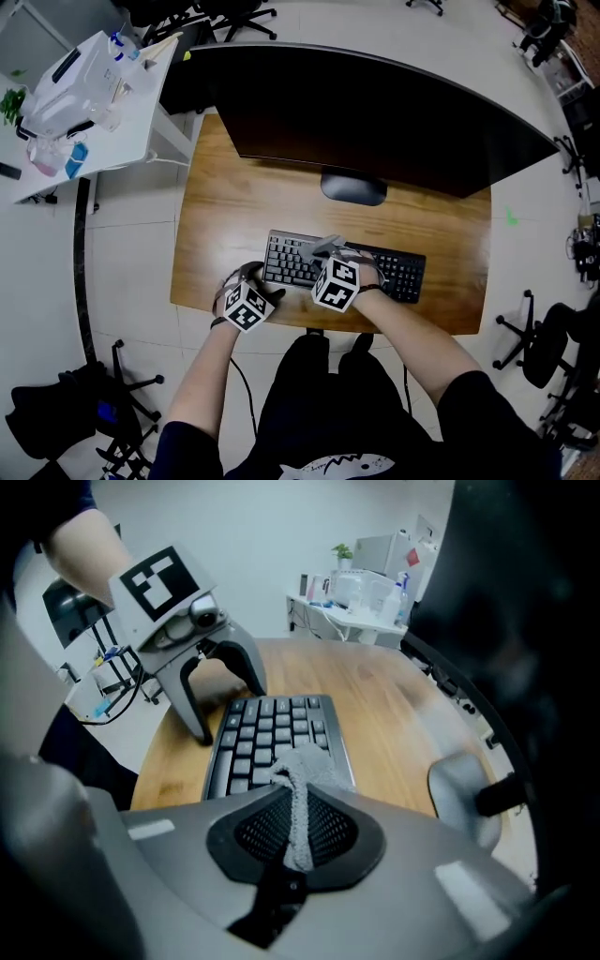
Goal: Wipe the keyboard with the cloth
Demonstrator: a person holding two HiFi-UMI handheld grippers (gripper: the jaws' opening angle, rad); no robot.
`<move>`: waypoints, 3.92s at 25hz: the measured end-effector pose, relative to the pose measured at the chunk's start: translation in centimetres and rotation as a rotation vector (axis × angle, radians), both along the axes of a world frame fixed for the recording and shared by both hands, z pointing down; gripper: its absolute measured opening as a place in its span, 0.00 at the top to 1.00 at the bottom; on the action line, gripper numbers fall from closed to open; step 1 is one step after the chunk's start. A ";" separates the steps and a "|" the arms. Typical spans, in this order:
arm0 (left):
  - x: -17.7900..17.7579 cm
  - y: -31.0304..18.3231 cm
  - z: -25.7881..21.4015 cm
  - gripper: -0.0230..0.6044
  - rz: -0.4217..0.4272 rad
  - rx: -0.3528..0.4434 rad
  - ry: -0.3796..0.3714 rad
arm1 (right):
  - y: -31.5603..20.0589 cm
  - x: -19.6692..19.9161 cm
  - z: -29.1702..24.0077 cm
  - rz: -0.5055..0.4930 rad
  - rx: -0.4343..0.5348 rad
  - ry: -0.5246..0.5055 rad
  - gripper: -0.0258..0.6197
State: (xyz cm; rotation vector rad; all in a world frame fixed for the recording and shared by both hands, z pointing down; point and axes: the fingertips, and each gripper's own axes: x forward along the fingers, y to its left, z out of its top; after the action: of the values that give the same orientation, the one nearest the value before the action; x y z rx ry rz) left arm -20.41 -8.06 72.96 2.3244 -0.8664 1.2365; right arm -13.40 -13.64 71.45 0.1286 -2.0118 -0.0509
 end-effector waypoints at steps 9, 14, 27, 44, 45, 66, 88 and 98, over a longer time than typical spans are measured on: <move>-0.2 -0.1 0.2 0.39 -0.002 -0.010 -0.013 | -0.5 11.5 0.2 0.149 -0.013 0.060 0.91; -0.2 -0.1 0.2 0.39 -0.001 -0.023 -0.026 | -0.8 18.0 0.2 0.258 -0.005 0.100 0.91; -0.1 -0.3 0.1 0.39 -0.010 -0.016 -0.038 | -1.4 25.4 -1.8 0.484 0.008 0.078 0.91; 0.1 -0.4 0.0 0.39 -0.002 -0.014 -0.039 | 6.8 17.1 0.7 0.170 -0.024 0.071 0.91; 0.0 -0.3 0.1 0.39 -0.005 -0.016 -0.037 | 6.7 18.0 0.7 0.189 -0.024 0.075 0.91; 0.0 -0.3 -0.1 0.39 -0.018 -0.030 -0.093 | 4.5 33.3 -2.6 0.633 -0.034 -0.011 0.91; 19.6 11.1 -26.3 0.40 -0.219 0.474 0.235 | 10.1 29.7 -22.8 0.448 -0.092 -0.658 0.91; 25.9 23.8 -26.9 0.40 -0.186 0.464 0.344 | 24.7 31.0 -24.2 0.427 -0.177 -0.679 0.91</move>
State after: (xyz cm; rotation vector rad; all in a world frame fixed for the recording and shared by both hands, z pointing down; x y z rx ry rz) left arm 5.50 15.70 46.03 2.6178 -1.3094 0.5737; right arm 17.63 11.07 47.26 0.5140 -2.6014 0.5024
